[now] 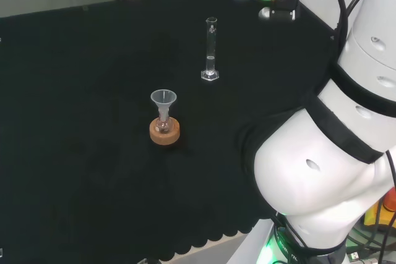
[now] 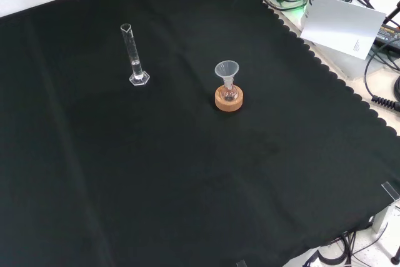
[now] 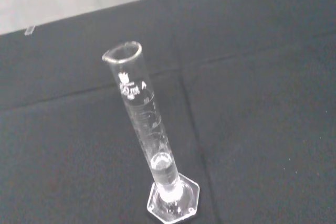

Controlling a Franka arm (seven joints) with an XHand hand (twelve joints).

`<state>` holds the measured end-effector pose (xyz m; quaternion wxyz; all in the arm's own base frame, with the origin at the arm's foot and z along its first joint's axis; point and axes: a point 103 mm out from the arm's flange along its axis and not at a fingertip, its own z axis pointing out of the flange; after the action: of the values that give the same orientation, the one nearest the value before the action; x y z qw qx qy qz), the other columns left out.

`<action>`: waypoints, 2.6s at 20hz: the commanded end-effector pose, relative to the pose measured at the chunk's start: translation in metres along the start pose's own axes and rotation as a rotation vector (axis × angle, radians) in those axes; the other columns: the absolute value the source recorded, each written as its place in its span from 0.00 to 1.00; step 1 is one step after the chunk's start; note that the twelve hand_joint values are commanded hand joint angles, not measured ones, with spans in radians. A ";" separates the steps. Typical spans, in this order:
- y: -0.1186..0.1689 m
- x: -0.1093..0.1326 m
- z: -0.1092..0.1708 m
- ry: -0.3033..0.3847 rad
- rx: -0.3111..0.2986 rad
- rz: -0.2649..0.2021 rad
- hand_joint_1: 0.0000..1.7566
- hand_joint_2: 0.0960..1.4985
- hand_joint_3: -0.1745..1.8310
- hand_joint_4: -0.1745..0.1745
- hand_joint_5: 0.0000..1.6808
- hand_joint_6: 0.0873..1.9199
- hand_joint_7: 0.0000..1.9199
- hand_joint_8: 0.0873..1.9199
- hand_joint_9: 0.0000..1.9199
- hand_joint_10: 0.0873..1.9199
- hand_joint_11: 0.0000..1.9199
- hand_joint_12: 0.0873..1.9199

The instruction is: Pick up the graduated cylinder.

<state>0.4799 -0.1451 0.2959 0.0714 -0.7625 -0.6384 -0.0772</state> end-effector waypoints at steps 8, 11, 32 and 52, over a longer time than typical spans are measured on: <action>0.021 -0.012 0.112 0.131 0.078 -0.111 0.27 0.62 0.20 0.37 0.18 0.00 0.14 0.33 0.22 0.33 0.13 0.70; 0.022 -0.014 0.121 0.178 0.057 -0.129 0.30 0.61 0.20 0.37 0.18 0.00 0.13 0.32 0.22 0.32 0.14 0.70; 0.049 -0.020 0.179 0.523 0.033 -0.339 0.48 0.43 0.33 0.37 0.25 0.00 0.19 0.30 0.30 0.25 0.18 0.68; 0.060 0.001 0.205 0.685 0.017 -0.456 0.56 0.39 0.39 0.43 0.31 0.00 0.26 0.28 0.36 0.23 0.23 0.65</action>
<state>0.5421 -0.1161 0.0988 0.2628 -0.5409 -0.7280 -0.3291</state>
